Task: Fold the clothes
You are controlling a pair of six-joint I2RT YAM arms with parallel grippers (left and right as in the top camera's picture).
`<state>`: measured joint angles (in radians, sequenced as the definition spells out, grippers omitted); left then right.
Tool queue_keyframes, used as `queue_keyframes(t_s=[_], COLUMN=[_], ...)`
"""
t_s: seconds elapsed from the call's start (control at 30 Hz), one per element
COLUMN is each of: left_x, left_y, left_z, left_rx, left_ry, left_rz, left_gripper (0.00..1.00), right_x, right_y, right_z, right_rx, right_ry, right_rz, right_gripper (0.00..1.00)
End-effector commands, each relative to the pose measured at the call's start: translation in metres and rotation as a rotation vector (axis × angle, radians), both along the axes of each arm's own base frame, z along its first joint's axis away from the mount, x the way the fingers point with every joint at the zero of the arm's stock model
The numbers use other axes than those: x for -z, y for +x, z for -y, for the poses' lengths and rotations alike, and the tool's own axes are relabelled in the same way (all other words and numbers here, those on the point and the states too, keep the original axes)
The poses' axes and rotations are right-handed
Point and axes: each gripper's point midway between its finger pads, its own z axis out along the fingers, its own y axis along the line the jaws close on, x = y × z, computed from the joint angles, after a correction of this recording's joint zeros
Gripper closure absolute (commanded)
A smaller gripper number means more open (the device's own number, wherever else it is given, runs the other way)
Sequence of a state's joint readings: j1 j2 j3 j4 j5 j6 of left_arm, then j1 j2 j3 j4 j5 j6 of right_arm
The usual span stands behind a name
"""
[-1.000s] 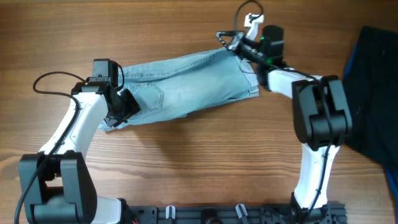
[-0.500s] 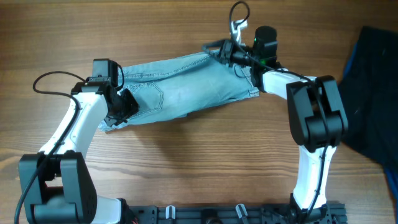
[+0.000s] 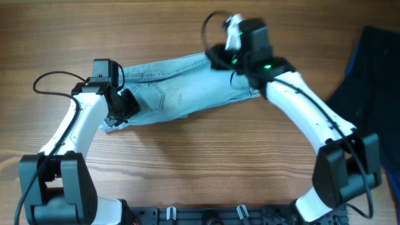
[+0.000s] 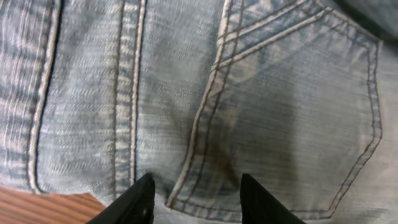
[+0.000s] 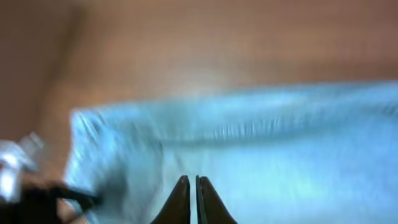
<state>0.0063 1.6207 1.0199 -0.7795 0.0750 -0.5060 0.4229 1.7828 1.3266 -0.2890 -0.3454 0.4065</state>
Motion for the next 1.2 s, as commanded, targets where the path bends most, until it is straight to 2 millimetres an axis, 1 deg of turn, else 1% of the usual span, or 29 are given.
queue_keyframes(t_s=[0.0, 0.07, 0.13, 0.23, 0.27, 0.4, 0.43, 0.47, 0.5, 0.53, 0.57, 0.6, 0.67, 0.73, 0.77, 0.8, 0.83, 0.87, 0.9, 1.0, 1.03, 1.1, 1.13, 1.17], left_x=[0.005, 0.005, 0.005, 0.005, 0.005, 0.005, 0.005, 0.005, 0.005, 0.005, 0.005, 0.006, 0.006, 0.007, 0.007, 0.007, 0.006, 0.006, 0.003, -0.009, -0.016, -0.032, -0.038, -0.047], left_y=[0.001, 0.001, 0.001, 0.001, 0.001, 0.001, 0.001, 0.000, 0.000, -0.001, -0.002, -0.004, -0.008, -0.012, -0.012, -0.012, -0.011, -0.009, -0.006, 0.007, 0.013, 0.026, 0.032, 0.044], left_z=[-0.001, -0.001, -0.001, -0.001, -0.001, -0.001, -0.001, -0.001, -0.001, -0.001, -0.001, -0.001, -0.001, -0.001, -0.001, -0.001, -0.001, 0.002, 0.008, 0.018, 0.020, 0.021, 0.021, 0.021], left_rx=[0.007, 0.006, 0.007, 0.007, 0.007, 0.006, 0.007, 0.006, 0.007, 0.006, 0.007, 0.007, 0.007, 0.008, 0.008, 0.008, 0.018, 0.048, 0.093, 0.157, 0.160, 0.166, 0.167, 0.172], left_ry=[0.014, 0.014, 0.014, 0.014, 0.014, 0.013, 0.013, 0.013, 0.013, 0.013, 0.013, 0.013, 0.014, 0.014, 0.013, 0.013, 0.013, 0.001, -0.025, -0.072, -0.077, -0.080, -0.079, -0.076], left_rz=[0.000, 0.000, -0.001, -0.001, -0.001, -0.001, -0.002, -0.004, -0.006, -0.009, -0.014, -0.021, -0.039, -0.055, -0.055, -0.053, -0.049, -0.039, -0.021, 0.029, 0.051, 0.103, 0.125, 0.176], left_gripper=[0.57, 0.57, 0.57, 0.56, 0.56, 0.56, 0.56, 0.56, 0.56, 0.56, 0.56, 0.56, 0.55, 0.54, 0.53, 0.53, 0.54, 0.57, 0.59, 0.67, 0.73, 0.86, 0.91, 0.94], right_x=[0.055, 0.084, 0.111, 0.132, 0.136, 0.147, 0.144, 0.137, 0.133, 0.125, 0.124, 0.128, 0.134, 0.139, 0.140, 0.141, 0.141, 0.139, 0.139, 0.139, 0.137, 0.130, 0.129, 0.132], right_y=[-0.012, -0.016, -0.014, -0.005, 0.001, 0.021, 0.028, 0.037, 0.045, 0.058, 0.070, 0.080, 0.090, 0.099, 0.101, 0.101, 0.100, 0.098, 0.094, 0.080, 0.072, 0.045, 0.032, 0.006], right_z=[-0.016, -0.030, -0.047, -0.060, -0.066, -0.077, -0.079, -0.080, -0.078, -0.072, -0.062, -0.048, -0.025, -0.001, 0.008, 0.015, 0.017, 0.017, 0.022, 0.046, 0.054, 0.073, 0.088, 0.135], right_rx=[-0.106, -0.094, -0.095, -0.079, -0.077, -0.014, -0.010, 0.010, 0.041, 0.099, 0.169, 0.247, 0.314, 0.322, 0.312, 0.296, 0.258, 0.212, 0.181, 0.152, 0.133, 0.090, 0.116, 0.236], right_ry=[-0.127, -0.090, -0.014, 0.065, 0.101, 0.200, 0.226, 0.257, 0.274, 0.294, 0.287, 0.263, 0.233, 0.190, 0.184, 0.191, 0.203, 0.208, 0.195, 0.074, 0.030, -0.065, -0.123, -0.308], right_rz=[-0.038, -0.123, -0.185, -0.208, -0.198, -0.173, -0.139, -0.109, -0.084, -0.045, -0.020, -0.009, -0.012, -0.003, -0.006, -0.020, -0.029, -0.025, -0.039, -0.076, -0.095, -0.170, -0.224, -0.334], right_gripper=[0.96, 0.96, 0.96, 0.96, 0.96, 0.96, 0.96, 0.96, 0.96, 0.96, 0.96, 0.96, 0.96, 0.96, 0.96, 0.96, 0.96, 0.96, 0.96, 0.96, 0.96, 0.96, 0.96, 0.95])
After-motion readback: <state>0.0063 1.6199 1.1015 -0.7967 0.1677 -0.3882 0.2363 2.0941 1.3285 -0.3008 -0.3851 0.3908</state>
